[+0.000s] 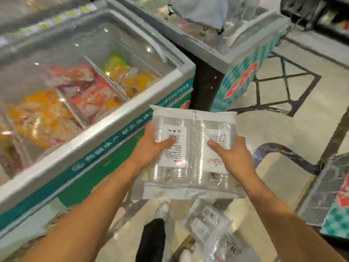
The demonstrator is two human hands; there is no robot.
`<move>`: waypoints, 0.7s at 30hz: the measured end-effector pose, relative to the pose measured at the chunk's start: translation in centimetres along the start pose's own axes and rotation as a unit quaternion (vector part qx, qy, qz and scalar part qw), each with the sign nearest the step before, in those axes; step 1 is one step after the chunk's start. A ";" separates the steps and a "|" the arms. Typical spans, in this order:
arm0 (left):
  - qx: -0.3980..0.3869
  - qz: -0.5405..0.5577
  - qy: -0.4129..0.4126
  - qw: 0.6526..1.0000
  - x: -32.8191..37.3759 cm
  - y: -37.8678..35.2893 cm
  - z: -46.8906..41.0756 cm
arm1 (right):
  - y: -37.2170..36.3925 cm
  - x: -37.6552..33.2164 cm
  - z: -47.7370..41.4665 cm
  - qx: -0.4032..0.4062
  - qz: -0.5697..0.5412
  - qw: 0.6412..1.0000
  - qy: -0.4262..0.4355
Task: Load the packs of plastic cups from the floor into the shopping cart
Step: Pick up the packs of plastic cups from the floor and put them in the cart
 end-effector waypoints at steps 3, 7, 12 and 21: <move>0.082 0.007 0.037 0.996 1.0 6.1 7.9 | -2.3 -6.6 4.4 -0.063 0.030 0.996 0.054; 0.183 0.019 0.054 0.981 0.7 14.4 19.6 | -8.2 -14.5 11.4 -0.156 0.069 0.978 0.117; 0.295 0.032 0.068 0.953 -1.9 23.9 36.3 | -19.0 -23.0 22.7 -0.302 0.102 0.925 0.207; 0.518 0.097 0.125 0.841 -11.5 34.5 64.8 | -42.2 -31.0 45.9 -0.491 0.174 0.793 0.315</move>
Point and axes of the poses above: each hand's wrist, its own z-axis away from the middle knuckle, its own y-axis out of the back of the hand, x = y × z, the point moved 4 cm from there along -z, towards the middle knuckle, and after that the axes turned 4 degrees about -x, right-handed, at the moved point
